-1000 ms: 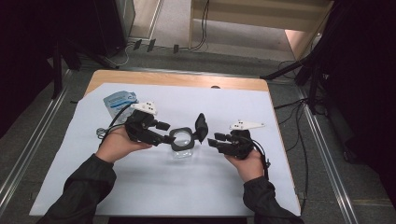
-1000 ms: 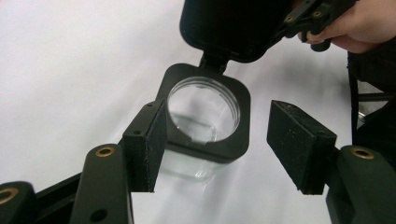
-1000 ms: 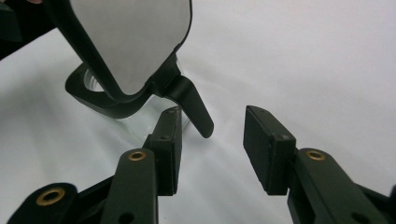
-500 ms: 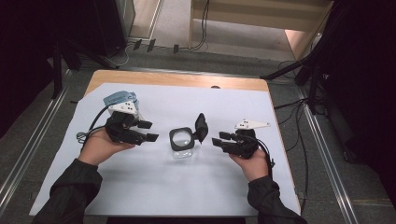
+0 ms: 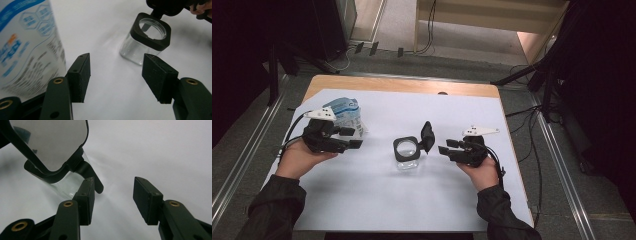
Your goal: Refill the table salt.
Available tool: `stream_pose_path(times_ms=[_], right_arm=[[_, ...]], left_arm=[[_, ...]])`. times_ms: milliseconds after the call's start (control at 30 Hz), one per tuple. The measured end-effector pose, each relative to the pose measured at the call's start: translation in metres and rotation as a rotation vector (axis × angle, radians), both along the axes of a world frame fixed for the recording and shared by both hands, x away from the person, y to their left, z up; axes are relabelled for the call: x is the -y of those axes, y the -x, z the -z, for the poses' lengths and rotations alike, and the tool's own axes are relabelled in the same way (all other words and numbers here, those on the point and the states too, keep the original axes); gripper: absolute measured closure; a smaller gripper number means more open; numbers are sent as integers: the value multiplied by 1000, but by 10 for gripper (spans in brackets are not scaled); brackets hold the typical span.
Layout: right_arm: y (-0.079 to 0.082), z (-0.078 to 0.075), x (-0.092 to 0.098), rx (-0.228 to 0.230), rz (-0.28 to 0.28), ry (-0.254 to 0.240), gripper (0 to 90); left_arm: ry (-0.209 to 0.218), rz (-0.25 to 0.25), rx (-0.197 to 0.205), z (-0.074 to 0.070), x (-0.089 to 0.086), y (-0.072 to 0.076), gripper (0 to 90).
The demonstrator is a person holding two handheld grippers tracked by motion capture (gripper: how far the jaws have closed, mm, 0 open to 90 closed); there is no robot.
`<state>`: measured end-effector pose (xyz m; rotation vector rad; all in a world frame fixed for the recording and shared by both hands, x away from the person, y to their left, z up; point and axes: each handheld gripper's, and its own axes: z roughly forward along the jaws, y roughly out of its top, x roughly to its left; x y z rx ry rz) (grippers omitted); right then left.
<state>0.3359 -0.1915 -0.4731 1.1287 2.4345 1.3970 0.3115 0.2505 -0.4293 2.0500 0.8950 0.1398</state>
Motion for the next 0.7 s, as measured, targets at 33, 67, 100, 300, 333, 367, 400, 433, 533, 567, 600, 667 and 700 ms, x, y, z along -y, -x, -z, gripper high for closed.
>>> stream_pose_path(times_ms=[33,67,100,300,333,367,400,433,533,567,600,667,700], right_arm=[[-1,0,-1,1,-2,2,537],[-2,0,-2,0,-5,3,537],[-3,0,-2,3,-8,3,537],[-8,2,-7,-3,-17,-2,538],[-8,2,-8,-9,-17,0,538],[-9,3,-9,-12,-20,3,538],[-9,2,-10,-18,-21,7,538],[-9,3,-10,-10,-23,8,539],[-10,3,-10,-10,-24,8,540],[-9,2,-10,-18,-20,8,539],[-9,2,-10,-18,-20,8,540],[-8,3,-10,-16,-22,17,540],[-7,3,-10,-19,-22,18,539]], left_arm=[[6,-14,1,0,-5,1,411],[8,-18,-2,0,-8,2,413],[18,-37,1,0,-11,3,414],[5,-111,8,0,-38,9,434],[4,-126,11,0,-42,9,439],[4,-137,9,1,-46,10,441],[6,-148,9,1,-49,9,443],[6,-157,10,2,-51,9,443],[-3,-182,11,3,-58,4,445],[-2,-187,14,3,-59,3,445],[1,-188,17,2,-61,1,444],[15,-201,28,1,-62,-3,446],[20,-199,35,0,-62,-6,450]])
